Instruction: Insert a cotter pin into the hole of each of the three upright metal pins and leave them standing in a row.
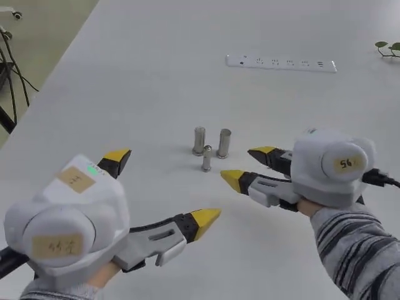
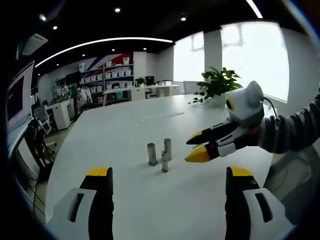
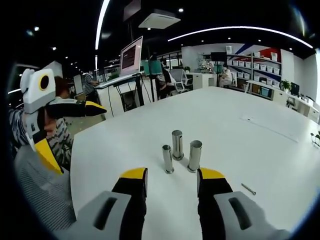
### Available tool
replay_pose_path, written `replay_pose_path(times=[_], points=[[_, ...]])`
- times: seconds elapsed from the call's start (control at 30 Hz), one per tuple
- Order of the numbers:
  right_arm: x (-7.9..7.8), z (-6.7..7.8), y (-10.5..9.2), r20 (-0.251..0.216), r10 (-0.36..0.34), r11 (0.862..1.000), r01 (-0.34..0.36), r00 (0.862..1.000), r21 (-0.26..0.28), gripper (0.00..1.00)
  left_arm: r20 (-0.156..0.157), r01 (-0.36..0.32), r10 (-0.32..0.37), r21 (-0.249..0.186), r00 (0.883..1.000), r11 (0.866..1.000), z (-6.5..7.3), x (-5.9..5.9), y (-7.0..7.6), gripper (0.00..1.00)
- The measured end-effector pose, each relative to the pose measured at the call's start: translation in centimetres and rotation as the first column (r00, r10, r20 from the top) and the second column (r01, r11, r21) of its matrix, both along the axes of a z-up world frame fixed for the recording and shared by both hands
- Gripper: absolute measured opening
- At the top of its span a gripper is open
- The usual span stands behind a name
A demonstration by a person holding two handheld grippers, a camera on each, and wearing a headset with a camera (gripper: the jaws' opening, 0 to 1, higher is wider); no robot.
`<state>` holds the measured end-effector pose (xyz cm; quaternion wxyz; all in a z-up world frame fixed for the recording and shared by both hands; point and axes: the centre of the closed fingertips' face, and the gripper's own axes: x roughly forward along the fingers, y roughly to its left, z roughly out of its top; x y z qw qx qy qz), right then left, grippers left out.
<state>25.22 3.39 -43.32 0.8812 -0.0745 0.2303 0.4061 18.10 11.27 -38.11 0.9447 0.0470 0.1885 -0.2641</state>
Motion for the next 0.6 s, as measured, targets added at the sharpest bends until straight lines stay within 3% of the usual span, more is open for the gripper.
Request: replay_pose_path(times=[0.37, 0.6], points=[[1.0, -2.2, 2.8, -0.031, 0.001, 1.0, -0.001, 1.0, -0.01, 0.21, -0.014, -0.009, 0.009, -0.008, 1.0, 1.0, -0.3, -0.2, 0.4, 0.91], [2.2, -3.2, 3.5, -0.074, -0.031, 0.999, 0.032, 0.997, 0.019, 0.16, -0.019, -0.004, 0.004, -0.033, 1.0, 0.999, -0.4, 0.1, 0.3, 0.91]])
